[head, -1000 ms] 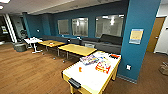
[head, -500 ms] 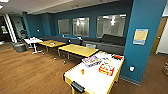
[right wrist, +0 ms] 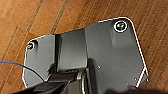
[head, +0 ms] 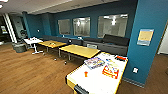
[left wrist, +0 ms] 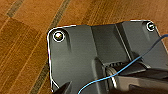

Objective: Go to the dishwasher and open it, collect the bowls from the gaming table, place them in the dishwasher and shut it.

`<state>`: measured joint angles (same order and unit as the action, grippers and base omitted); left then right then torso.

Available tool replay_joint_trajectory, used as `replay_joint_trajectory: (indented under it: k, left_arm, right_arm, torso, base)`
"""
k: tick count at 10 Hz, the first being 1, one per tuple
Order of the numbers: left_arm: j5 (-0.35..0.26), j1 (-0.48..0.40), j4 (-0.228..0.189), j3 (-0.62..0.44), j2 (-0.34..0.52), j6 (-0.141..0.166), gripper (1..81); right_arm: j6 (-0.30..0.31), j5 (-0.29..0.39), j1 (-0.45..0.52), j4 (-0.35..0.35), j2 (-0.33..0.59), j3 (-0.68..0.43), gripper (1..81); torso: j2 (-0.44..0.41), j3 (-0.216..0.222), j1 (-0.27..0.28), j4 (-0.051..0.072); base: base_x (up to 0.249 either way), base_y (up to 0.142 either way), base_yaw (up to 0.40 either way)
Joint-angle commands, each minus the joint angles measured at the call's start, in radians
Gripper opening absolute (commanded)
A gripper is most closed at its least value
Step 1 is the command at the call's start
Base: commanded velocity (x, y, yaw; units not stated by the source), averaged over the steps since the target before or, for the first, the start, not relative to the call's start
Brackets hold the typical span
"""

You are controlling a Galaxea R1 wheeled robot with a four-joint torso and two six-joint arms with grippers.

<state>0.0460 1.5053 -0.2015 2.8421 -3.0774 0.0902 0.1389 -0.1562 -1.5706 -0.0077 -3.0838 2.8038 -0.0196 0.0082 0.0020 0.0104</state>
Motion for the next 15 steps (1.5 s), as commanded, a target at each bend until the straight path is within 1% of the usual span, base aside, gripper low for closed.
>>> replay_joint_trajectory:
  k: [1,15]
  left_arm:
    - [-0.046,-0.058,0.005,0.003,0.002,-0.003,81.1]
    - [-0.047,-0.058,0.005,0.003,0.0,-0.003,81.1]
  right_arm:
    - [-0.004,0.046,0.051,0.002,-0.005,0.002,81.1]
    - [-0.004,0.046,0.051,0.002,-0.003,0.006,81.1]
  torso:
    - [0.0,0.0,0.0,0.0]
    - [0.0,0.0,0.0,0.0]
  base:
    - [0.129,0.116,0.0]
    - [0.129,0.113,0.0]
